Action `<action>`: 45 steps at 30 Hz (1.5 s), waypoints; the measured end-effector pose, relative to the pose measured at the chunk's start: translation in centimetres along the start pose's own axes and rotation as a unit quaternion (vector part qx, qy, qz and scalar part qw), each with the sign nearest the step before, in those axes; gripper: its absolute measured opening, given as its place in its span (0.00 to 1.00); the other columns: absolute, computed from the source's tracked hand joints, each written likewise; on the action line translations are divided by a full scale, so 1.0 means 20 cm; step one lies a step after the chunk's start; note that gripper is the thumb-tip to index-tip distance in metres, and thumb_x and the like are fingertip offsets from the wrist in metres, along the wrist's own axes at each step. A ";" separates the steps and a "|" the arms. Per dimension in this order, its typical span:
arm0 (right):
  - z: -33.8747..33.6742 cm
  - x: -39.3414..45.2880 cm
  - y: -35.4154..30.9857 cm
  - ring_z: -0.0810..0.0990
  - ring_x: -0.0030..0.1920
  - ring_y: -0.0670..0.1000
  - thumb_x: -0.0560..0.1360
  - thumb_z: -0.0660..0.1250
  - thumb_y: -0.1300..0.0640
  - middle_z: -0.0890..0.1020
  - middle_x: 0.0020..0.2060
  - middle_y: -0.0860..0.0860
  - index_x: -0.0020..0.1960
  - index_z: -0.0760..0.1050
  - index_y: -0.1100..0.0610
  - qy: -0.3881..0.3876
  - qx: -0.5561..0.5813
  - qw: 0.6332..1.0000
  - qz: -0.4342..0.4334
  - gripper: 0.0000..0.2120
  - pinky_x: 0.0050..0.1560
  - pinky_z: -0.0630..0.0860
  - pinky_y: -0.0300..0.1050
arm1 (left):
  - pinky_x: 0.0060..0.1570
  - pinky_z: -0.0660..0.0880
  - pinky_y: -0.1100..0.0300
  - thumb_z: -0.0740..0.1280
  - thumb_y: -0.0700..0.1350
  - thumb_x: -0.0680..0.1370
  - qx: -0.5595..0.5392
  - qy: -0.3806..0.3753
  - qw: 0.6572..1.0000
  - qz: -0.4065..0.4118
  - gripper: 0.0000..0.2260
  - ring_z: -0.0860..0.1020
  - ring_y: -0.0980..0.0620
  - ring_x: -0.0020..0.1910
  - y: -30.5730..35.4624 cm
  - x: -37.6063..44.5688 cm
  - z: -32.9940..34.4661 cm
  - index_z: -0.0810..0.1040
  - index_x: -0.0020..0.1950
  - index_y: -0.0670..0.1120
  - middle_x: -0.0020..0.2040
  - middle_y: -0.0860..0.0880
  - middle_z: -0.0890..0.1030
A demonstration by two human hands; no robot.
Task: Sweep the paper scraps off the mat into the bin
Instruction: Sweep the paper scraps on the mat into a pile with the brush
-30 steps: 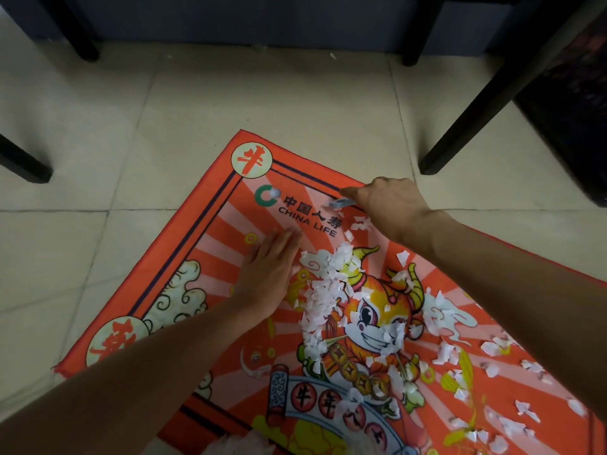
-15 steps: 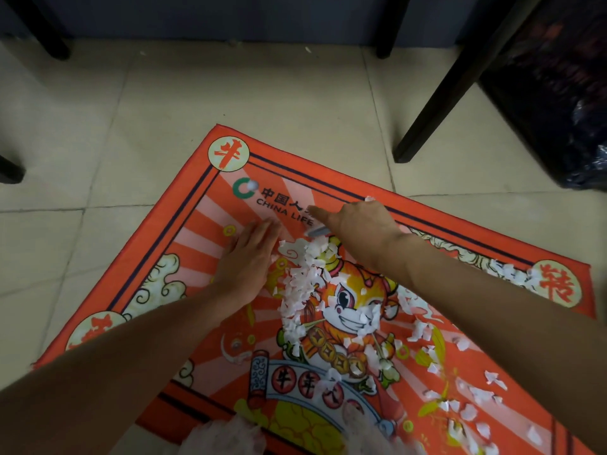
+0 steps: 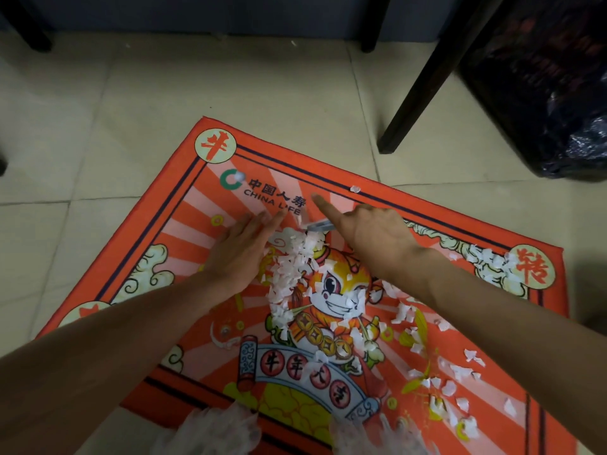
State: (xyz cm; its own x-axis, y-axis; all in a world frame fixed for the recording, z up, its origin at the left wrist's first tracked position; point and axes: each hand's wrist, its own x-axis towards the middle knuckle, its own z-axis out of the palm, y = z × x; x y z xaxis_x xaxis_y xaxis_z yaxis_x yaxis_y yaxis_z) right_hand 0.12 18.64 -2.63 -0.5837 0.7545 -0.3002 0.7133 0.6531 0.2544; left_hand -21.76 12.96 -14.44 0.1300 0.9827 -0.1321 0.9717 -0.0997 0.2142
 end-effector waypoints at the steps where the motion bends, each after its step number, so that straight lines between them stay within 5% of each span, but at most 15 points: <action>1: 0.01 0.00 0.02 0.61 0.29 0.50 0.70 0.66 0.71 0.66 0.32 0.50 0.78 0.33 0.51 0.003 -0.002 1.000 0.007 0.53 0.26 0.58 0.44 | 0.73 0.60 0.44 0.57 0.47 0.83 -0.006 0.002 1.000 0.002 0.34 0.54 0.44 0.78 0.00 0.00 0.00 0.35 0.77 0.60 0.80 0.49 0.52; 6: 0.00 0.03 0.12 0.68 0.32 0.54 0.70 0.67 0.70 0.70 0.36 0.52 0.74 0.51 0.51 0.032 0.012 0.998 0.057 0.41 0.29 0.63 0.44 | 0.72 0.63 0.46 0.59 0.45 0.83 -0.019 0.016 0.999 0.026 0.36 0.55 0.45 0.78 -0.01 0.01 0.00 0.34 0.77 0.60 0.80 0.49 0.52; 12: -0.03 0.15 0.23 0.68 0.35 0.57 0.72 0.64 0.69 0.72 0.38 0.54 0.68 0.57 0.53 0.074 0.026 0.993 0.090 0.30 0.34 0.64 0.46 | 0.67 0.70 0.46 0.59 0.48 0.82 0.016 0.018 0.997 0.073 0.33 0.59 0.44 0.76 -0.05 0.02 0.02 0.41 0.79 0.58 0.80 0.49 0.50; 20: 0.03 0.28 0.32 0.76 0.40 0.60 0.73 0.65 0.68 0.79 0.44 0.59 0.69 0.58 0.55 0.059 0.013 0.992 0.111 0.29 0.36 0.65 0.47 | 0.65 0.70 0.47 0.59 0.48 0.82 0.024 0.017 0.996 0.081 0.32 0.61 0.44 0.75 -0.06 0.02 0.04 0.43 0.79 0.57 0.80 0.49 0.51; 28: 0.10 0.32 0.29 0.71 0.36 0.57 0.75 0.64 0.68 0.72 0.39 0.56 0.70 0.57 0.55 0.015 0.019 0.994 0.108 0.28 0.35 0.66 0.47 | 0.69 0.64 0.47 0.57 0.48 0.83 0.025 0.006 0.997 0.077 0.32 0.57 0.44 0.77 -0.06 0.02 0.03 0.38 0.79 0.58 0.80 0.50 0.51; 45: 0.02 0.19 0.13 0.71 0.37 0.54 0.77 0.65 0.63 0.67 0.35 0.53 0.76 0.52 0.55 -0.032 -0.034 0.998 0.037 0.33 0.34 0.67 0.45 | 0.62 0.73 0.47 0.63 0.40 0.80 0.025 0.008 0.997 0.078 0.41 0.58 0.44 0.76 -0.03 -0.02 -0.01 0.36 0.77 0.60 0.80 0.49 0.53</action>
State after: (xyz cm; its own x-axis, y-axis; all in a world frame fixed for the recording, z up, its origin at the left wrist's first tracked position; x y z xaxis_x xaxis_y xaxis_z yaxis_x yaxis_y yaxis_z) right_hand -0.06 23.17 -3.45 -0.5023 0.7966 -0.3363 0.7243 0.6001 0.3396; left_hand -22.55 12.60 -14.30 0.2771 0.9571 -0.0854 0.9488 -0.2585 0.1815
